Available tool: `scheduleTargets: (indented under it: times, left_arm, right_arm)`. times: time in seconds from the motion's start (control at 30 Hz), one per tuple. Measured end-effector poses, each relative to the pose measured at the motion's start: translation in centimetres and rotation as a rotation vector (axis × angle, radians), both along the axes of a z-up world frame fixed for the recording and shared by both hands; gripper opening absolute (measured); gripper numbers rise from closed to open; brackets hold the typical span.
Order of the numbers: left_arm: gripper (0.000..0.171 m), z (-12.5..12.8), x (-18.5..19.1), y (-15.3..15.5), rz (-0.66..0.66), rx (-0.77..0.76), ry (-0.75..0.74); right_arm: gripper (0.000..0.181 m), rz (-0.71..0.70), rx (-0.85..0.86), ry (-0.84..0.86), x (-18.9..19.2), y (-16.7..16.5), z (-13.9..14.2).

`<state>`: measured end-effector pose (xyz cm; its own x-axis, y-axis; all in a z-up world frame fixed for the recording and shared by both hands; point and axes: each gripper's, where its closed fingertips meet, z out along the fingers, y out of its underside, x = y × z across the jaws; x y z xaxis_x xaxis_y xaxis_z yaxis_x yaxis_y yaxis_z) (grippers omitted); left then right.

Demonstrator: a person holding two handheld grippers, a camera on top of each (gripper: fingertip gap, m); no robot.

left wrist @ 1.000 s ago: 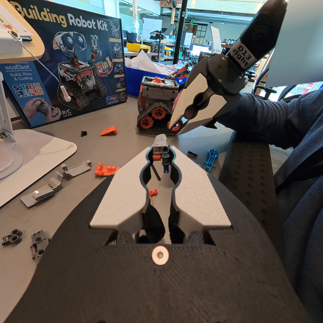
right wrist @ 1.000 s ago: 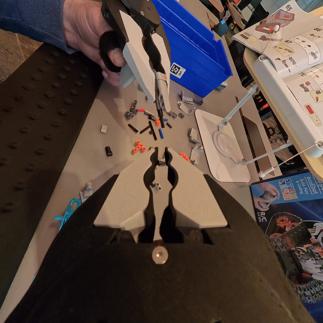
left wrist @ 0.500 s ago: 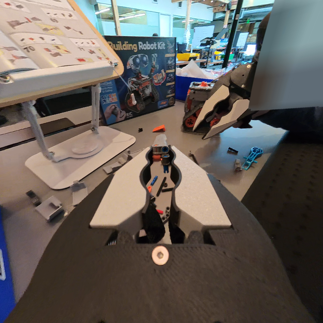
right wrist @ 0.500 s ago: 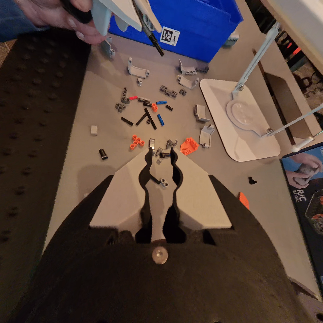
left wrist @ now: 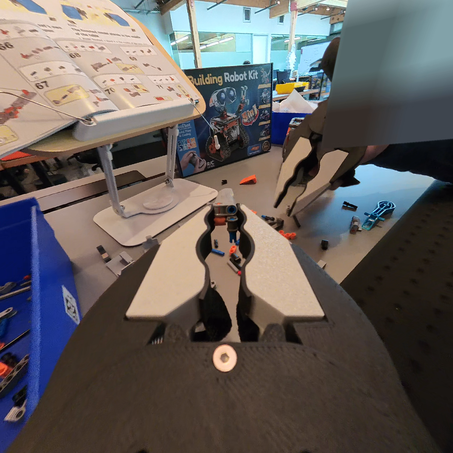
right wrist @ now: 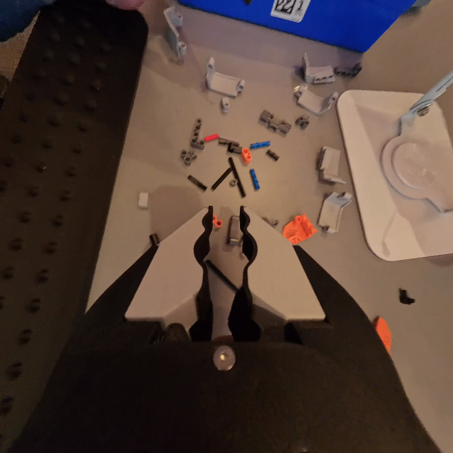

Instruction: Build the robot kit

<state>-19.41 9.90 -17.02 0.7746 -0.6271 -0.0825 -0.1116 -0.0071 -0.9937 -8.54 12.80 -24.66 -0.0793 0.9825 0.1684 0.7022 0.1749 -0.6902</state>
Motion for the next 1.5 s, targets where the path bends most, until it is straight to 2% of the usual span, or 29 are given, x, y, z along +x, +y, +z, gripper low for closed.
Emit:
scheduleTargets:
  times: [0.2,0.3,0.4,0.5,0.67,0.87,0.93,1.0,1.13,1.27,1.5]
  left_arm:
    - [0.014,0.6,-2.1,-1.4,0.071,0.047,-0.021]
    - [0.014,0.7,-3.0,-2.5,0.083,0.061,-0.011]
    - [0.014,0.5,-2.8,-3.4,0.04,0.042,-0.001]
    - [0.014,-0.1,-1.0,-3.5,-0.036,0.022,0.046]
    - [0.014,-1.6,1.5,-1.9,-0.073,0.006,0.164]
    - [0.014,-3.5,6.7,-2.8,-0.277,-0.067,0.239]
    - [0.014,-4.9,8.5,-2.6,-0.327,-0.11,0.325]
    - [0.014,-6.5,10.1,-2.6,-0.403,-0.168,0.401]
    - [0.014,-9.2,11.8,-2.2,-0.475,-0.267,0.519]
    - [0.015,-11.5,12.0,-2.0,-0.478,-0.327,0.619]
    - [0.027,-10.7,11.0,-1.3,-0.4,-0.289,0.615]
  right_arm:
    - [0.024,-0.034,0.058,0.013,-2.4,2.8,2.2]
    - [0.025,-0.062,0.075,0.055,-2.8,4.2,4.4]
    - [0.027,-0.083,0.071,0.103,-2.1,4.7,6.8]
    - [0.027,-0.049,0.008,0.143,-1.5,3.2,7.8]
    - [0.024,-0.04,0.086,0.019,-0.6,2.7,4.7]
    - [0.023,-0.142,0.099,0.053,3.2,4.1,6.2]
    - [0.023,-0.161,0.087,0.074,4.4,3.9,6.7]
    - [0.023,-0.171,0.072,0.082,5.3,3.5,6.4]
    - [0.023,-0.156,0.043,0.056,6.4,2.2,4.3]
    - [0.022,-0.134,-0.002,0.057,6.6,1.3,2.7]
    - [0.022,-0.108,-0.013,0.069,6.7,0.8,1.9]
